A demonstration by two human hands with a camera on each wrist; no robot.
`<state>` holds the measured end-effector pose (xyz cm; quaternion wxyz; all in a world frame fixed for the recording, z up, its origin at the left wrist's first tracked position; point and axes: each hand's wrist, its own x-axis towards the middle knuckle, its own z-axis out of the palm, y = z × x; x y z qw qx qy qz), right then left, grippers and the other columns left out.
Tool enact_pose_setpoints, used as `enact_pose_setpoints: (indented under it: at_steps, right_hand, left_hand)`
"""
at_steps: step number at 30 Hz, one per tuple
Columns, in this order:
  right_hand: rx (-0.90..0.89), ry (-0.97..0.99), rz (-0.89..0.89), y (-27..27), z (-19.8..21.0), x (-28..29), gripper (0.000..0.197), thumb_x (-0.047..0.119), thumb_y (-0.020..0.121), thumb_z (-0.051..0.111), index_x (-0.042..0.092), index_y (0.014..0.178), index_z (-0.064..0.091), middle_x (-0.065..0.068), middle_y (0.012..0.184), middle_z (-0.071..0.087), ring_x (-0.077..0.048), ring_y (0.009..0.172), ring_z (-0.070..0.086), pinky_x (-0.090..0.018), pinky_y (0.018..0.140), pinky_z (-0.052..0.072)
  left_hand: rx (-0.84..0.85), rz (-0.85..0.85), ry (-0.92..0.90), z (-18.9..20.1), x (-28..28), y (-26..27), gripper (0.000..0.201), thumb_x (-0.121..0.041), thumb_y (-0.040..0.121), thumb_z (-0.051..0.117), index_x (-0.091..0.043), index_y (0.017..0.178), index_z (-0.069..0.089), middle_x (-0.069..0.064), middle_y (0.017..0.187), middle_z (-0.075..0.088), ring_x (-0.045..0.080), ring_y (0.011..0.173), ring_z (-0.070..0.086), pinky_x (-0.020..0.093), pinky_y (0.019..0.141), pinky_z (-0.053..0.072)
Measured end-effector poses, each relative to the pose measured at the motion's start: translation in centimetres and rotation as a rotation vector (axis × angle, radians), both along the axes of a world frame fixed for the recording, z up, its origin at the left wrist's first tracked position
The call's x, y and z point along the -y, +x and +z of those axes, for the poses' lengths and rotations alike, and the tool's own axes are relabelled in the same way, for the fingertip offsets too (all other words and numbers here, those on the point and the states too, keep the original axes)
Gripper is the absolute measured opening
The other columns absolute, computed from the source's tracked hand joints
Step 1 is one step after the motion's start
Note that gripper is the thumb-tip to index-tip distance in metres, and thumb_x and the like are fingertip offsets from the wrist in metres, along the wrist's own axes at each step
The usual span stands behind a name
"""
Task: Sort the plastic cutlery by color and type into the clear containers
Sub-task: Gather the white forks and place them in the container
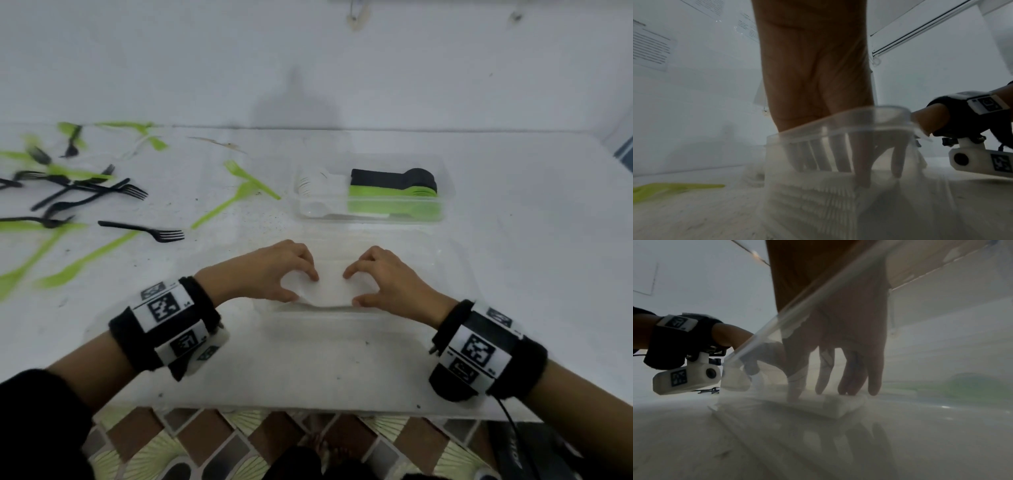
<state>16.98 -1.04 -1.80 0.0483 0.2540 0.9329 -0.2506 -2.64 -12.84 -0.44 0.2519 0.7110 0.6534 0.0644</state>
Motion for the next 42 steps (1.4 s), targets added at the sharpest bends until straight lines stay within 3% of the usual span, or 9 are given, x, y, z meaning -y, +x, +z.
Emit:
enact_pose_setpoints:
  at_steps: [4,10,15,19,21,26,30,37,42]
  right_hand:
    - [-0.105,-0.016,0.012,-0.6,1.2,0.9,0.038,0.023,0.087,0.063,0.017,0.124,0.055,-0.004,0.121,0.051,-0.018,0.114,0.047,-0.024,0.092,0.036]
    - [-0.376,-0.107,0.075,-4.7,3.5,4.8,0.032,0.016,0.087,0.062,0.013,0.119,0.060,-0.005,0.112,0.060,-0.017,0.103,0.055,-0.022,0.086,0.040]
    - [-0.506,-0.161,0.165,-11.0,4.5,10.0,0.033,0.012,0.086,0.062,0.012,0.119,0.061,-0.006,0.111,0.062,-0.016,0.099,0.057,-0.014,0.078,0.036]
    - [-0.533,-0.197,0.253,-16.5,5.3,15.1,0.033,0.010,0.085,0.062,0.009,0.118,0.061,-0.008,0.112,0.062,-0.020,0.100,0.057,-0.020,0.083,0.040]
    - [-0.567,-0.200,0.286,-19.4,5.7,17.5,0.032,0.008,0.084,0.063,0.008,0.116,0.062,-0.009,0.111,0.063,-0.021,0.099,0.058,-0.023,0.087,0.043]
    - [-0.592,-0.189,0.327,-27.3,5.1,23.8,0.032,0.007,0.084,0.063,0.007,0.115,0.062,-0.011,0.112,0.063,-0.022,0.097,0.059,-0.014,0.077,0.035]
    - [-0.591,-0.160,0.308,-33.3,4.2,27.4,0.034,0.008,0.085,0.062,0.005,0.119,0.060,-0.012,0.115,0.063,-0.023,0.099,0.058,-0.011,0.073,0.032]
    - [-0.525,-0.110,0.254,-40.9,3.1,29.7,0.035,0.010,0.087,0.061,0.004,0.121,0.058,-0.013,0.115,0.062,-0.025,0.101,0.058,-0.015,0.076,0.033]
    - [-0.483,-0.077,0.216,-45.9,2.5,29.0,0.035,0.009,0.086,0.061,0.004,0.121,0.059,-0.014,0.117,0.062,-0.025,0.104,0.058,-0.023,0.089,0.039]
  left_hand:
    - [0.062,0.119,0.088,0.8,1.1,0.1,0.039,-0.010,0.079,0.071,-0.013,0.117,0.063,0.004,0.122,0.056,0.018,0.114,0.050,0.028,0.101,0.036]
    - [0.356,0.571,0.397,2.9,6.1,-1.3,0.020,-0.011,0.086,0.066,-0.019,0.104,0.064,-0.001,0.110,0.063,0.011,0.105,0.059,0.025,0.092,0.048]
    - [0.338,0.761,0.498,3.7,12.6,-4.8,0.022,-0.003,0.086,0.062,-0.018,0.103,0.062,-0.004,0.103,0.063,0.006,0.097,0.060,0.017,0.084,0.051]
    - [0.272,0.936,0.543,4.0,18.7,-8.7,0.020,-0.006,0.086,0.062,-0.019,0.100,0.063,-0.007,0.097,0.064,-0.011,0.079,0.059,0.006,0.074,0.044]
    - [0.225,0.981,0.552,4.1,21.7,-10.6,0.019,-0.008,0.086,0.063,-0.016,0.103,0.064,-0.006,0.098,0.065,-0.015,0.074,0.058,0.002,0.070,0.041]
    - [0.198,1.076,0.579,3.8,28.7,-15.8,0.021,-0.007,0.086,0.062,-0.009,0.107,0.063,0.000,0.099,0.063,0.012,0.086,0.061,0.009,0.074,0.043]
    - [0.192,1.124,0.591,3.1,32.4,-20.6,0.024,-0.007,0.086,0.062,-0.008,0.110,0.061,0.000,0.098,0.060,0.012,0.090,0.058,0.005,0.071,0.042]
    - [0.215,1.170,0.606,2.0,34.0,-28.4,0.027,-0.003,0.085,0.059,-0.003,0.112,0.060,0.012,0.111,0.063,0.014,0.090,0.055,0.001,0.066,0.038]
    - [0.234,1.142,0.616,1.2,32.9,-34.0,0.026,-0.002,0.084,0.060,-0.003,0.110,0.060,0.006,0.099,0.060,0.015,0.087,0.055,-0.001,0.064,0.038]
